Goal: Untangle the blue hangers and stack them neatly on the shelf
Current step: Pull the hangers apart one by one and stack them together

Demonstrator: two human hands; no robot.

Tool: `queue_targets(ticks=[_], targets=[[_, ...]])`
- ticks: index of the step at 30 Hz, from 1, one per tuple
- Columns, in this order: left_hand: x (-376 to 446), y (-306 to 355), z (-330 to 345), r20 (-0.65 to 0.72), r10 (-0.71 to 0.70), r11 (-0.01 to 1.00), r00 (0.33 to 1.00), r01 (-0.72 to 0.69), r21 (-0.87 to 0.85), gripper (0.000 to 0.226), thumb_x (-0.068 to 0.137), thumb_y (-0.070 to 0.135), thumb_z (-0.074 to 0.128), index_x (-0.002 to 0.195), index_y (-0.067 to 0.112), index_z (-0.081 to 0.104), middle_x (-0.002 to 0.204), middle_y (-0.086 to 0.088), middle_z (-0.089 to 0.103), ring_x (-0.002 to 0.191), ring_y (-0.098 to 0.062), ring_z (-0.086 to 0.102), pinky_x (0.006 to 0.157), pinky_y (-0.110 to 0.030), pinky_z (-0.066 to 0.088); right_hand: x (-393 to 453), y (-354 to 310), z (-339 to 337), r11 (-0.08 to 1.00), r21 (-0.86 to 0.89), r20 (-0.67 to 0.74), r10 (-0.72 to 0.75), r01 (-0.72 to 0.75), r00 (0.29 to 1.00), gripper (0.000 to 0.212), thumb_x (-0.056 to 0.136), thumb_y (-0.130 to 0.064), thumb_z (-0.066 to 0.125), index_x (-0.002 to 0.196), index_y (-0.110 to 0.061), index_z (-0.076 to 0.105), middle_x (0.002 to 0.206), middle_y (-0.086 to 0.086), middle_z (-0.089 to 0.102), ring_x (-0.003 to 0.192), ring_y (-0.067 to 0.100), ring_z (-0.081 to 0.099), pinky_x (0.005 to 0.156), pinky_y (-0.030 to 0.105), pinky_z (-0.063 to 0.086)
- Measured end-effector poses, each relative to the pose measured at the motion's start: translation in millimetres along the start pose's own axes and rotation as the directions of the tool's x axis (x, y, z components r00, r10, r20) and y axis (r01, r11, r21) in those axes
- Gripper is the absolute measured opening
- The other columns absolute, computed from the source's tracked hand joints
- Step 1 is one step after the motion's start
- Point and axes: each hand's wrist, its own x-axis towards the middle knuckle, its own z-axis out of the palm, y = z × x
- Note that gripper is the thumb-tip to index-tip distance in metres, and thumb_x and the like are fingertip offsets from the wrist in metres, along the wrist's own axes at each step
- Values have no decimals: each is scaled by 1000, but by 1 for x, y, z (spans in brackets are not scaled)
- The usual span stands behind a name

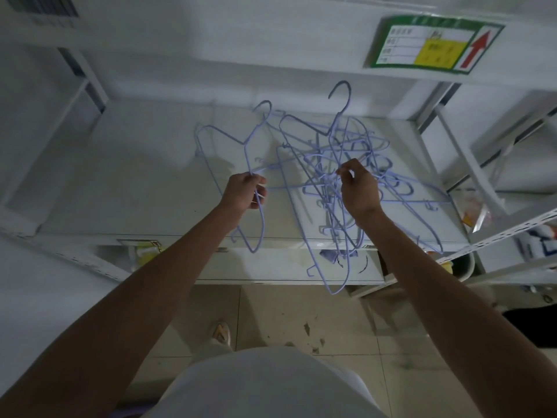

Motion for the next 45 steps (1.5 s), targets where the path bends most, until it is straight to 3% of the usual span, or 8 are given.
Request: queue_targets(ticks=[4,10,16,19,23,28,36,45], targets=[[-3,-4,6,65,-43,999,997,43,-7,24,103,16,44,102,4,65,77,-9,69,40,-7,58,50,-19,51,-4,5,-8,1000,-24,21,-8,9,1000,19,106,-12,42,106,-4,60,81,0,62,40,-1,48,40,9,27],[-1,-1,12,87,-60,998,994,59,15,27,103,16,44,112,1,65,82,-10,70,51,-12,63,53,-20,54,-4,3,-32,999,-42,8,-24,24,1000,21,108,-21,40,108,-11,59,83,10,70,45,21,46,34,21,32],[-18,22,15,153,22,999,988,-16,-41,26,105,21,43,107,7,65,89,-12,71,71,-25,66,70,-31,51,-28,-6,-32,996,91,16,-3,1,1000,22,106,-23,45,108,-15,65,88,-6,72,45,3,49,45,21,38],[-35,27,20,219,76,996,973,-65,-60,30,105,27,43,117,9,65,108,-12,73,92,-26,71,84,-37,53,-47,-19,-7,978,209,27,12,-17,1000,27,105,-20,45,104,-10,70,61,-26,63,47,-5,51,46,10,34],[-52,25,34,247,139,989,959,-121,-89,36,106,31,46,135,15,59,125,-7,70,104,-21,72,86,-36,55,-64,-44,32,939,322,175,66,-120,982,26,106,-13,42,92,-8,63,66,-9,59,58,10,53,59,29,42],[-64,-1,28,262,172,985,950,-163,-58,39,101,44,52,139,38,56,93,10,73,66,-6,65,59,-23,52,-78,-67,50,664,601,488,134,-444,862,29,109,-24,41,86,-17,57,67,9,66,52,26,61,50,29,50],[-71,-9,17,279,103,994,955,-91,-56,36,104,31,50,140,29,52,120,-5,72,112,-28,69,95,-43,57,-108,-52,69,721,536,442,203,-439,874,39,109,-38,36,82,-21,60,49,-7,40,43,9,31,39,20,23],[-53,22,12,116,113,992,987,-104,-77,21,102,13,54,111,-5,60,100,-25,73,75,-26,75,72,-31,62,-114,-66,91,724,492,482,236,-483,844,35,105,-24,38,74,-18,54,48,-7,45,43,11,36,41,21,27]])
